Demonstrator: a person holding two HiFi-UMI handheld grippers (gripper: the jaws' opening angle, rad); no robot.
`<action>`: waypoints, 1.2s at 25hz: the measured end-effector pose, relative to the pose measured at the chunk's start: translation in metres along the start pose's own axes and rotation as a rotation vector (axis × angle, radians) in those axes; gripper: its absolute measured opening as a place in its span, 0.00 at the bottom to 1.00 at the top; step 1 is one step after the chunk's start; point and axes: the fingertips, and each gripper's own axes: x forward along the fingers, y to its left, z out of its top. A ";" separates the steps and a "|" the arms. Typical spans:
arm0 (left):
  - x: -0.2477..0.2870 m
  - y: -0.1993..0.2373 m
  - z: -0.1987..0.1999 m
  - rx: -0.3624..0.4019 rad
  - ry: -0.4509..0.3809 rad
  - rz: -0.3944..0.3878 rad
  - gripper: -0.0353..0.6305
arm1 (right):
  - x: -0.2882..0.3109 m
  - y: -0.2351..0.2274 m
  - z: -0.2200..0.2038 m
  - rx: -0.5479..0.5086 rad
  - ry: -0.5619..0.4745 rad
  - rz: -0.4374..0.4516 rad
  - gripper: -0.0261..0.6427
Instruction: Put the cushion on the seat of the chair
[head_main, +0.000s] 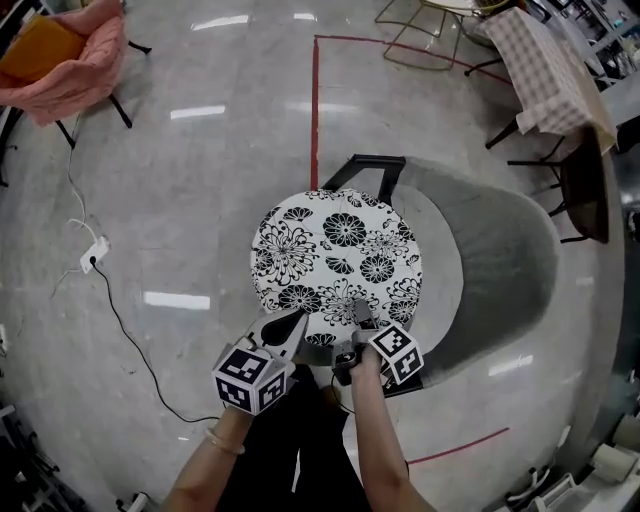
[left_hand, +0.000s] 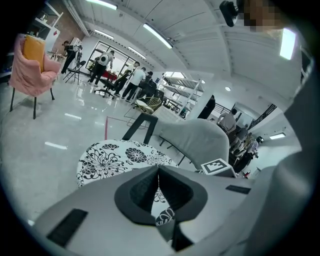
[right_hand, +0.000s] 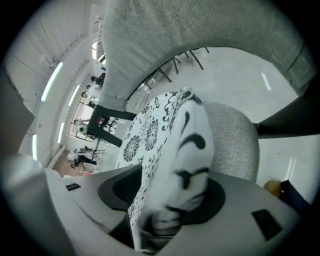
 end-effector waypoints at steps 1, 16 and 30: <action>0.000 -0.001 0.001 0.002 0.001 -0.002 0.04 | -0.003 -0.007 0.004 -0.007 -0.017 -0.053 0.37; -0.026 -0.032 0.020 0.022 -0.013 0.007 0.04 | -0.063 0.029 0.030 -0.188 -0.082 -0.099 0.66; -0.051 -0.075 0.074 0.062 -0.077 -0.003 0.04 | -0.135 0.110 0.043 -0.410 -0.136 0.124 0.56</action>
